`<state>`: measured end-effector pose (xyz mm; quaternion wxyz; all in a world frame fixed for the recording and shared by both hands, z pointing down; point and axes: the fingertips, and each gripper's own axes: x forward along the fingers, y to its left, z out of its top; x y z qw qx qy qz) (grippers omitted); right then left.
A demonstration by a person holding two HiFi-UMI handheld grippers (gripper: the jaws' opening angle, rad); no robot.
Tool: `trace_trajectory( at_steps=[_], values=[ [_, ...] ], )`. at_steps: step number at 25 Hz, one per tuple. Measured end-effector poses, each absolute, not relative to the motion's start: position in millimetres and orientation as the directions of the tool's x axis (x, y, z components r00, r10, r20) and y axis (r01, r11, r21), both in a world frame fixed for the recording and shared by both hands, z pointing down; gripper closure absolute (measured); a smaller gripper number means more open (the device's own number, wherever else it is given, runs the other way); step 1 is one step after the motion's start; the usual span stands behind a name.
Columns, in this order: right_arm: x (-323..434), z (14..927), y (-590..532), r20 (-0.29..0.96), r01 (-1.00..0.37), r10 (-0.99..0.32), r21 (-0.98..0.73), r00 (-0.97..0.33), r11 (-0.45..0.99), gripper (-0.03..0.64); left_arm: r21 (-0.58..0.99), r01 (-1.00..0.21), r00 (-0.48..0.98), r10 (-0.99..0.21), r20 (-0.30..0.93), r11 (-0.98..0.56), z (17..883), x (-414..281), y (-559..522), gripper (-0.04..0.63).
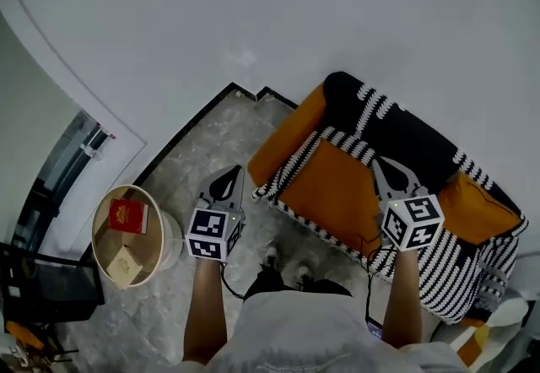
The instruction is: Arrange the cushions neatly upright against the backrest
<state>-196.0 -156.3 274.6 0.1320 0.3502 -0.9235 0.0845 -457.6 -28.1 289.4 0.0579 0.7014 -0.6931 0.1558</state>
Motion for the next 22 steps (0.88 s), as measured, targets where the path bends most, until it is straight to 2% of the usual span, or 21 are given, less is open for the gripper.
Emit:
trace_trajectory(
  at_steps=[5,12,22],
  values=[
    [-168.8,277.6,-161.8,0.344,-0.788,-0.732,-0.04,-0.588,0.614,0.614,-0.11,-0.977,0.137,-0.932,0.335,-0.183,302.9,-456.9,-75.3,0.584],
    [-137.3,292.3,-165.1,0.396,-0.896,-0.816,-0.043,-0.422,0.443,0.614,-0.088,-0.934,0.289,-0.879,0.379,-0.345,327.4,-453.6,-123.4,0.584],
    [-89.5,344.2,-120.9,0.534,-0.967,-0.818,0.0,-0.214,0.253,0.614,-0.023,-0.854,0.445,-0.752,0.487,-0.52,401.1,-428.6,-148.9,0.584]
  ],
)
